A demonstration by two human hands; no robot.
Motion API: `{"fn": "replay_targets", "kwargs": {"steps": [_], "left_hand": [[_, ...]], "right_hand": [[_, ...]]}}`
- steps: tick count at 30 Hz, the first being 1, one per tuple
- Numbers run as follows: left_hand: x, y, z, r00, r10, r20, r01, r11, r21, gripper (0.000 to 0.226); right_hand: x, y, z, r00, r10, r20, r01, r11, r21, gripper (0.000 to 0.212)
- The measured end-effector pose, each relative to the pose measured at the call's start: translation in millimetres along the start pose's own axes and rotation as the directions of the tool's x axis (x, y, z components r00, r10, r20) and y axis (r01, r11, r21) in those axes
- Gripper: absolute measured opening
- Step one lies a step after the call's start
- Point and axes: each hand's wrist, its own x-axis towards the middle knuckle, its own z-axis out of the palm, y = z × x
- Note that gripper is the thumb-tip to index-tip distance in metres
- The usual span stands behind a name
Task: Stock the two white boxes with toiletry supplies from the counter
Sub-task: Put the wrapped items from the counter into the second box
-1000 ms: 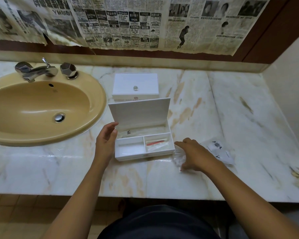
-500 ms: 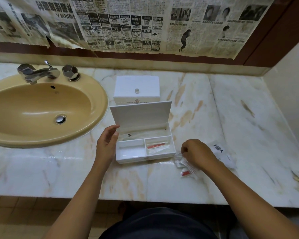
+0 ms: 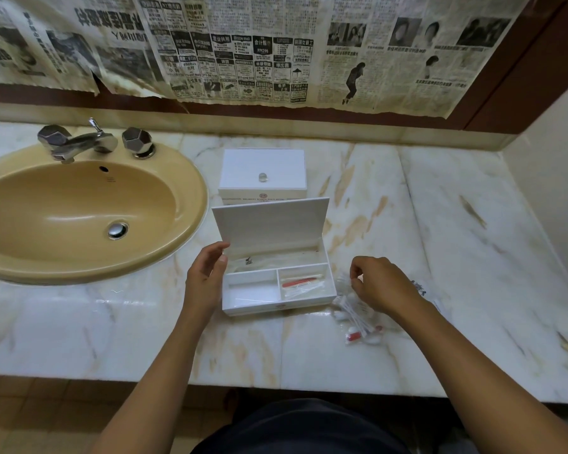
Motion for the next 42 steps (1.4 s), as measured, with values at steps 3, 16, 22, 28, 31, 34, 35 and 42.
{"fn": "replay_targets", "kwargs": {"steps": [3, 16, 22, 28, 31, 34, 35, 42], "left_hand": [[0.3, 0.1, -0.1, 1.0, 0.001, -0.004, -0.001, 1.0, 0.006, 0.026], [-0.2, -1.0, -0.4, 1.0, -0.011, -0.002, 0.011, 1.0, 0.02, 0.026], [-0.6, 0.3, -0.1, 1.0, -0.013, -0.003, 0.013, 1.0, 0.013, 0.026], [-0.7, 0.2, 0.3, 1.0, -0.001, -0.007, 0.001, 1.0, 0.011, 0.025], [-0.2, 0.4, 0.6, 1.0, -0.004, -0.005, 0.004, 1.0, 0.005, 0.025], [0.0, 0.4, 0.5, 1.0, -0.001, -0.007, 0.001, 1.0, 0.012, 0.023], [-0.2, 0.2, 0.5, 1.0, 0.0, -0.006, 0.001, 1.0, 0.015, 0.023], [-0.2, -1.2, -0.5, 1.0, -0.009, -0.001, 0.009, 1.0, 0.018, 0.024]], "right_hand": [[0.0, -0.7, -1.4, 1.0, 0.007, -0.026, -0.006, 1.0, 0.027, 0.009], [-15.3, -55.4, -19.2, 0.905, -0.254, -0.341, 0.33, 0.925, 0.189, 0.003], [-10.4, -75.0, 10.8, 0.925, -0.314, -0.213, 0.324, 0.946, 0.01, 0.01], [-2.6, -80.8, 26.4, 0.97, -0.243, -0.025, 0.24, 0.968, -0.076, 0.013], [0.2, -81.4, 29.2, 0.979, -0.202, 0.033, 0.203, 0.978, -0.051, 0.016], [-1.6, -78.9, 24.8, 0.976, -0.216, 0.035, 0.216, 0.976, 0.008, 0.018], [-2.8, -77.5, 21.9, 0.972, -0.234, 0.011, 0.233, 0.972, 0.037, 0.02], [-5.5, -61.7, -7.9, 0.962, -0.202, -0.185, 0.232, 0.96, 0.159, 0.023]]}}
